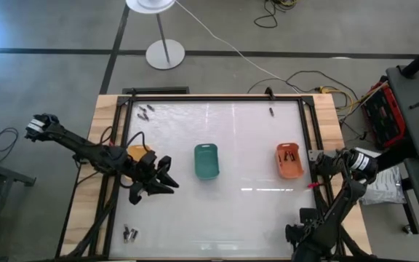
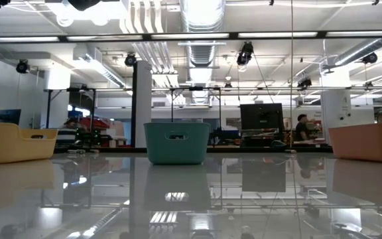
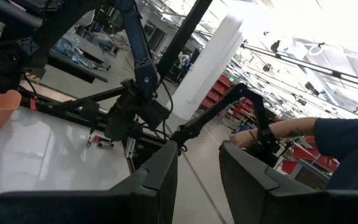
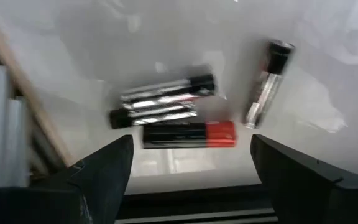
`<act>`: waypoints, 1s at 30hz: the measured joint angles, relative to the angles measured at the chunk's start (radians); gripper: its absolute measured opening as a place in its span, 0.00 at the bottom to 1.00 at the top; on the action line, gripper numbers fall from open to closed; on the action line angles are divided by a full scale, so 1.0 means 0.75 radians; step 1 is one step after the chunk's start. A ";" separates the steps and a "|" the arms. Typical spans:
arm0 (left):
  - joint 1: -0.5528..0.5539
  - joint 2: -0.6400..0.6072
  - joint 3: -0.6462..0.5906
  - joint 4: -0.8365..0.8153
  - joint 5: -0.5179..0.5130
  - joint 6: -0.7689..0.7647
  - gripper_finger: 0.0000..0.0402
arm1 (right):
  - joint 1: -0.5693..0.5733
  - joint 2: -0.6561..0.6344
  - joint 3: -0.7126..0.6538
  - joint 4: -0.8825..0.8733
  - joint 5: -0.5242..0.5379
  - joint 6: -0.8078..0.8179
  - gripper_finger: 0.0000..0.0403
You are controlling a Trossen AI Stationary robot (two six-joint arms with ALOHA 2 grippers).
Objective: Sort batteries
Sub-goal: Put the red battery into the orange bin
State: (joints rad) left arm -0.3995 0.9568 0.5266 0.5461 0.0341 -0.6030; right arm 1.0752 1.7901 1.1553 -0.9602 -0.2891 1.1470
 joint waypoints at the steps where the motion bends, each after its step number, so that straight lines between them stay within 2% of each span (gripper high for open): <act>1: 0.000 0.002 0.000 0.000 0.000 -0.002 0.25 | 0.000 -0.003 -0.005 0.010 0.000 0.002 0.78; 23: 0.000 0.007 0.000 -0.001 -0.001 -0.011 0.25 | -0.001 -0.004 -0.062 0.082 -0.007 -0.018 0.62; 30: 0.000 0.007 0.000 -0.001 -0.001 -0.011 0.25 | 0.000 -0.004 -0.052 0.076 0.001 -0.076 0.64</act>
State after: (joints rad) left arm -0.3994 0.9619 0.5266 0.5455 0.0334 -0.6115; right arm 1.0752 1.7874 1.1160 -0.9035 -0.2885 1.0901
